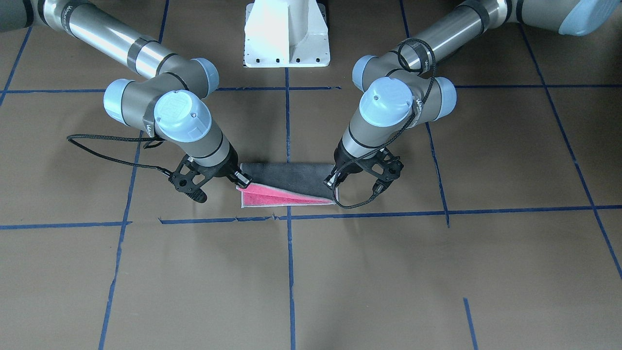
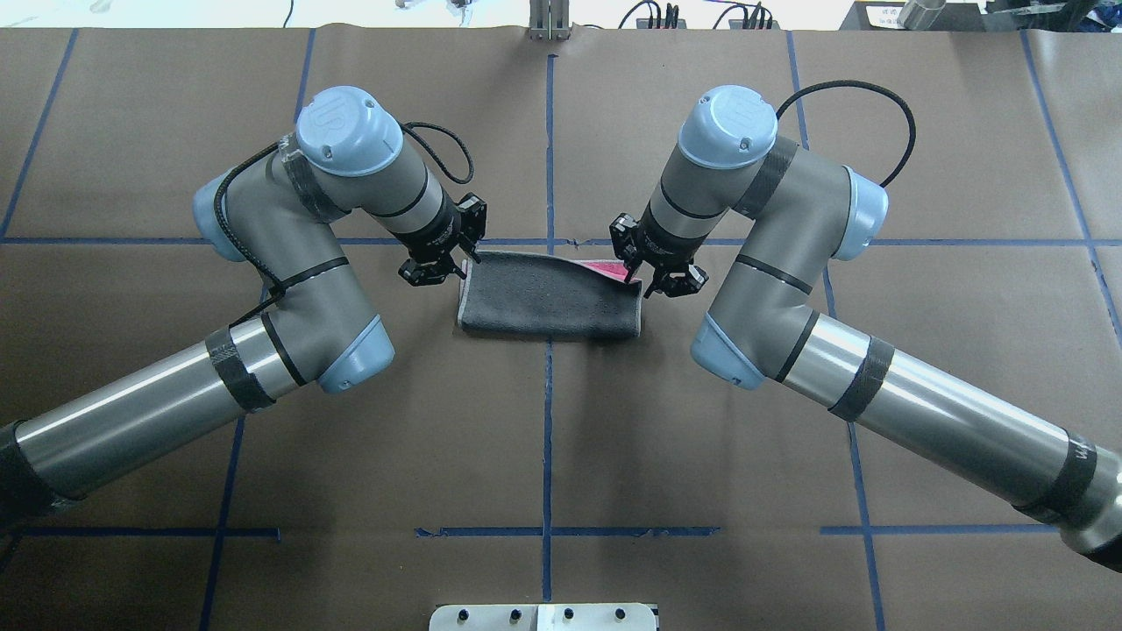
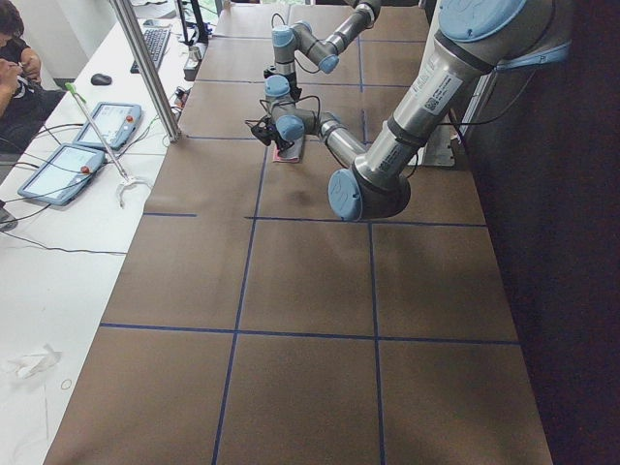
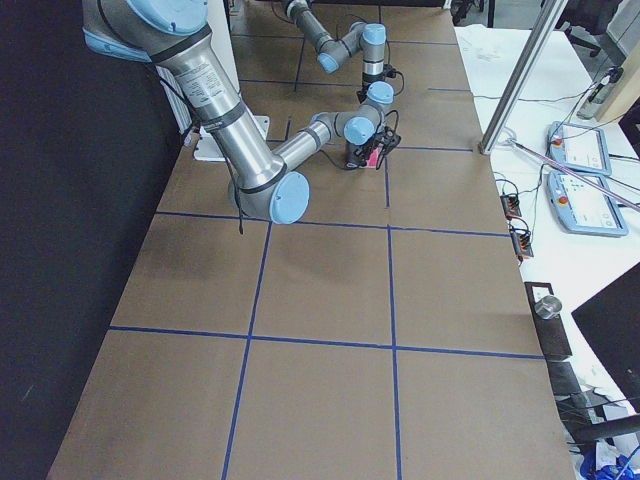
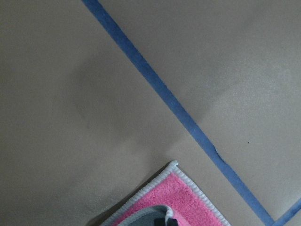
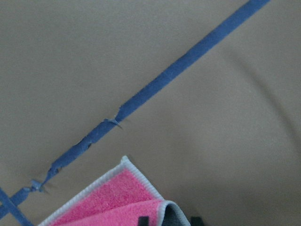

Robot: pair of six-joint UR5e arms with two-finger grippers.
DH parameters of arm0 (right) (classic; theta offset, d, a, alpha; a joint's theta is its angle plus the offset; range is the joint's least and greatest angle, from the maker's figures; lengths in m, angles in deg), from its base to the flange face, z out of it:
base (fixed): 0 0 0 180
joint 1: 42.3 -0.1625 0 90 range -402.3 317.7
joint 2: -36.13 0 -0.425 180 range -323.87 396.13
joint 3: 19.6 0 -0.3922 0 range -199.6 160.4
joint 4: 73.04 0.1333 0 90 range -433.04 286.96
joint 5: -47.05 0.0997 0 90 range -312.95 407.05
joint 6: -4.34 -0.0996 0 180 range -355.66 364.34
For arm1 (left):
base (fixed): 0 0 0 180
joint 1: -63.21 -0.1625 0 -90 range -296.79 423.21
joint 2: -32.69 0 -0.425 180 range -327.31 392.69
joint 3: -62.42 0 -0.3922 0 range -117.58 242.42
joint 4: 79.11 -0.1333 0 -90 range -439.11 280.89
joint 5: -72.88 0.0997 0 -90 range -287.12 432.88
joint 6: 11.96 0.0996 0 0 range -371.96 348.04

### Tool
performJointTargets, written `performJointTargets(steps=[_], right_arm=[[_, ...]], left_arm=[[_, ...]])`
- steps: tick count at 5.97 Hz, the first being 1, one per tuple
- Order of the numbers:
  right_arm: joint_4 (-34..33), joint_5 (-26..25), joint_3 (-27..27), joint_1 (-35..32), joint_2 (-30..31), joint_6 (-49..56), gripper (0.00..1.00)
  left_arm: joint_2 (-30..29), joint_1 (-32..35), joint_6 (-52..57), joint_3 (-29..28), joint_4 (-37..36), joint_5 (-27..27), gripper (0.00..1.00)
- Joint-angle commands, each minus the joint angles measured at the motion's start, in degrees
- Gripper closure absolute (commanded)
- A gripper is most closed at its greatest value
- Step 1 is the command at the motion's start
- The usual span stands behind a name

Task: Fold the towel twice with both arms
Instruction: 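Open both grippers and raise them while the right arm withdraws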

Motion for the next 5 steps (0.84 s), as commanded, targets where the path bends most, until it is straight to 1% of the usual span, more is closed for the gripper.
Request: performJointTargets(steps=[1,2,4,5], right_arm=[[2.34,-1.79,-0.75,-1.05,0.18,3.57,0.0],[2.16,-1.45,-0.67,-4.54,-0.08,6.9,0.0],[1.29,0.39,0.12,-10.61,1.84,15.5,0.0],[1.2,2.75,3.17,-13.6,5.59,21.12,0.0]], left_arm=[[0.15,1.24,0.31,-0.01,0.3,0.04,0.0],[0.15,1.94,1.79,0.07,0.21,-0.05,0.0],[1.46,4.13,12.91,0.95,0.12,-0.57,0.0],[4.68,4.14,18.54,4.96,0.12,-0.57,0.0]])
